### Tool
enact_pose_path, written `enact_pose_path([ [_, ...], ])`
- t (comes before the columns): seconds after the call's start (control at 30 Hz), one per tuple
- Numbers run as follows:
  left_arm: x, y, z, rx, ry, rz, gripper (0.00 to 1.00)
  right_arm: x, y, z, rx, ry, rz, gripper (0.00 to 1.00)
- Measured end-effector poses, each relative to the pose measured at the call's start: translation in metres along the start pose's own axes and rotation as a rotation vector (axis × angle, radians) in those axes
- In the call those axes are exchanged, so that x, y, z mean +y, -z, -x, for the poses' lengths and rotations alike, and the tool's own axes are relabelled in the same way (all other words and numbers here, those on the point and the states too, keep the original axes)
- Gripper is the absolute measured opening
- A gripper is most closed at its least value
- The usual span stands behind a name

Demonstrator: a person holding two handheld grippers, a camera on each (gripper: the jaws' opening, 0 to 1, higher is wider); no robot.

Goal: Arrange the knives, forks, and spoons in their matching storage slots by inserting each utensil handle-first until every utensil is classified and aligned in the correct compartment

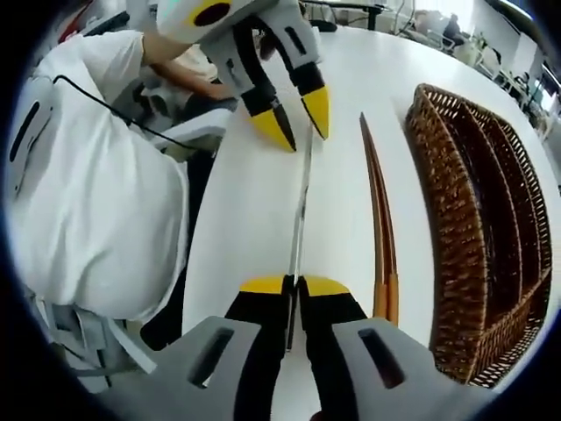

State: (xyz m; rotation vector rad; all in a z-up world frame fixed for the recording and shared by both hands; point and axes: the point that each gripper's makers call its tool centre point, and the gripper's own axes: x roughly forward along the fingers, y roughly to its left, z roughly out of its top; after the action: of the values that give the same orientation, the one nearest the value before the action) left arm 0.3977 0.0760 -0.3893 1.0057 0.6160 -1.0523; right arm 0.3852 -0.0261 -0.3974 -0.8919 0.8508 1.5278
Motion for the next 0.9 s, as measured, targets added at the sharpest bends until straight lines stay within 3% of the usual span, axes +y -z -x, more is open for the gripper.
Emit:
enact_pose_path([
  [0.47,-0.0034,0.0085,-0.0003,0.034,0.074,0.032,0.06,0.0022,-0.0002,-0.0008,0.023,0.041,0.087,0.05],
  [0.9,-0.0076,0.0086,-0.0001,0.02,0.119,0.061,0.01,0.0004,0.001,0.0012,0.038,0.069,0.123,0.06],
])
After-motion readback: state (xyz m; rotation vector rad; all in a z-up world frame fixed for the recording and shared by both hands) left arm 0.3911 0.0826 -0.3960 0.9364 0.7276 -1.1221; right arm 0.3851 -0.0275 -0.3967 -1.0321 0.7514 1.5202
